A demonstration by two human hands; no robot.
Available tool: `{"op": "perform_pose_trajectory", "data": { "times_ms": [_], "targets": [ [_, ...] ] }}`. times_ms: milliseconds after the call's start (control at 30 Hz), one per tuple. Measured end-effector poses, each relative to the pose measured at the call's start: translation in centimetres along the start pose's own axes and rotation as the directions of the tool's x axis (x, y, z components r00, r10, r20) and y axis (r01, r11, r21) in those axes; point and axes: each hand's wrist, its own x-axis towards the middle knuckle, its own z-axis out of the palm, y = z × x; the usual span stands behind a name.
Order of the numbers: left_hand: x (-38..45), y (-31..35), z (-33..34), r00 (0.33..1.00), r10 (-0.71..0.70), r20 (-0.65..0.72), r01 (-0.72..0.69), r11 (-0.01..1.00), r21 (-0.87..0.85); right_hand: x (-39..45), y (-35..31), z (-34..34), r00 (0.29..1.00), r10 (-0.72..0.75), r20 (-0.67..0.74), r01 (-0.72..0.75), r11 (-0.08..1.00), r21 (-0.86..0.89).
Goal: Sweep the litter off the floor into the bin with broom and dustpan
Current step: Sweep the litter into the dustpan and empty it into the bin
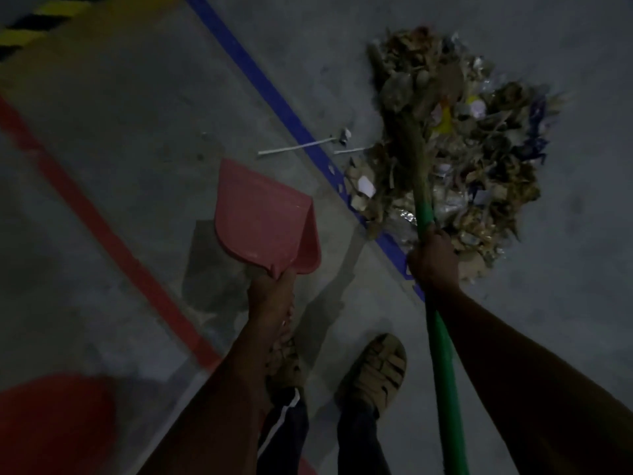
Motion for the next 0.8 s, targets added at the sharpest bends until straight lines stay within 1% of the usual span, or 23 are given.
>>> {"op": "perform_pose_trajectory", "data": {
  "times_ms": [100, 200, 267, 333, 467, 533, 633, 700, 800],
  "targets": [
    [-0.3, 0.0, 1.6, 1.0, 0.017, -0.006, -0.017, 1.0, 0.026, -1.9, 3.3, 0.1, 0.989, -0.122, -0.084, 0.117, 0.991, -0.067],
    [-0.4, -0.1, 2.3, 1.0, 0.01, -0.018, -0.009, 0.998, 0.062, -3.3, 5.7, 0.3, 0.963, -0.243, -0.118, 0.241, 0.97, -0.036],
    [-0.3, -0.1, 2.3, 1.0, 0.006, -0.027, -0.003, 0.996, 0.086, -3.9, 5.8, 0.5, 0.933, -0.341, -0.119, 0.342, 0.94, -0.012],
    [-0.3, -0.2, 2.3, 0.999, 0.008, -0.043, -0.004, 0.994, 0.111, -4.1, 4.9, 0.9, 0.905, -0.416, -0.087, 0.419, 0.908, 0.025],
    [-0.3, -0.8, 1.8, 0.994, 0.02, -0.107, -0.005, 0.99, 0.144, -3.6, 1.0, 3.0, 0.866, -0.494, 0.08, 0.485, 0.867, 0.11],
    [-0.3, -1.3, 1.5, 0.992, 0.032, -0.125, -0.013, 0.989, 0.146, -3.1, -1.1, 4.4, 0.848, -0.501, 0.174, 0.487, 0.866, 0.116],
    [-0.5, -2.2, 1.2, 0.991, 0.036, -0.125, -0.02, 0.991, 0.132, -2.4, -2.6, 6.2, 0.863, -0.41, 0.296, 0.407, 0.91, 0.077],
    [-0.9, -2.7, 1.2, 0.992, 0.021, -0.127, -0.004, 0.992, 0.128, -2.4, -2.0, 6.6, 0.889, -0.349, 0.295, 0.34, 0.937, 0.084],
    [-1.4, -3.1, 1.4, 0.991, -0.001, -0.135, 0.019, 0.991, 0.132, -2.9, 1.2, 6.1, 0.93, -0.262, 0.258, 0.246, 0.965, 0.092]
  ]
}}
